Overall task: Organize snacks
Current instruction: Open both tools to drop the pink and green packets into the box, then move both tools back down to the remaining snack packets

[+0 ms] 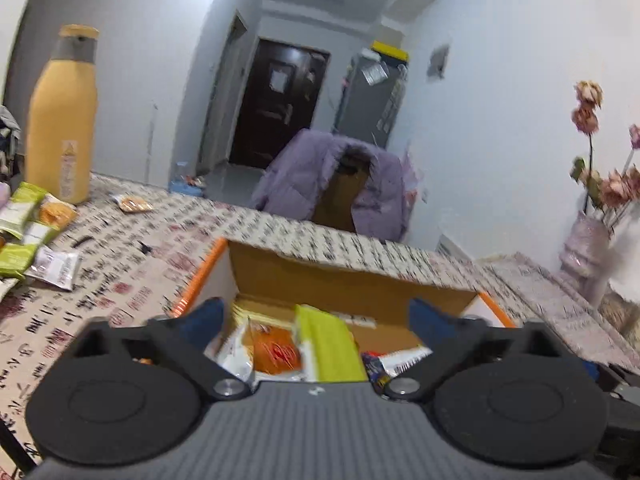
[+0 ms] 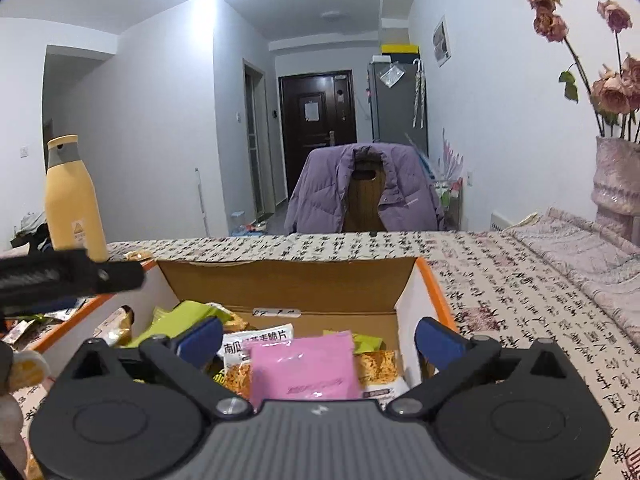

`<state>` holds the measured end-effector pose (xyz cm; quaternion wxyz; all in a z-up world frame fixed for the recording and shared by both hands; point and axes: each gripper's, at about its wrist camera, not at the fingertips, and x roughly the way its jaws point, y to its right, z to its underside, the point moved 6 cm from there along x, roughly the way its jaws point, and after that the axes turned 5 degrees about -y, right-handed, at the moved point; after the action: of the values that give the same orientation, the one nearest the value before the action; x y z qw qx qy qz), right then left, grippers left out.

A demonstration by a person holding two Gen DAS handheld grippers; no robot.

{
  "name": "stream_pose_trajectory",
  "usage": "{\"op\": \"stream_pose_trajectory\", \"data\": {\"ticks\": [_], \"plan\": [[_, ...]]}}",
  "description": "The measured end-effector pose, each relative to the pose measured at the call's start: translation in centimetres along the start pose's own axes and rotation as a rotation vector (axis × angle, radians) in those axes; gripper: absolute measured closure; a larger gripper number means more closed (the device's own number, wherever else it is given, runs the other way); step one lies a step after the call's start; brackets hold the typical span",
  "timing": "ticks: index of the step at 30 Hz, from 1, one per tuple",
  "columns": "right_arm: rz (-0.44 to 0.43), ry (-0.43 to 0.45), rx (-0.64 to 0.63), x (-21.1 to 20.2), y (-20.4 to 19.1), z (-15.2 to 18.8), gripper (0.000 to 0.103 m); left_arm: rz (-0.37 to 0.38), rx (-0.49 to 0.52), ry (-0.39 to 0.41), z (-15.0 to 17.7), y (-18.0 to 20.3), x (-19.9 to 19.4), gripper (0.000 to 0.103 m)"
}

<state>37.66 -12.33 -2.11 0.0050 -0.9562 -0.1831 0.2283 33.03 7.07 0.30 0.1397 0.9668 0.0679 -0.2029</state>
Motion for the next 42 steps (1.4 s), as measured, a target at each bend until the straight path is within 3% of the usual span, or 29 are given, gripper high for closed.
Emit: {"op": "stream_pose_trajectory", "data": {"ticks": [18,27,42], "plan": [[0.022,0.009,0.025,-0.3,0.8,-0.3,0.000,-0.009,0.020,0.015,-0.5,0.9,-0.4,0.000],[0.037,0.028,-0.009,-3.3,0.1,-1.5,0.000,0.033,0.045,0.035,-1.8,2.2,-3.7,0.000],[0.035,-0.026,-0.067,-8.6,-2.2,2.6,0.000,0.030,0.097,-0.003,1.4,0.2,-8.8,0.000]]}}
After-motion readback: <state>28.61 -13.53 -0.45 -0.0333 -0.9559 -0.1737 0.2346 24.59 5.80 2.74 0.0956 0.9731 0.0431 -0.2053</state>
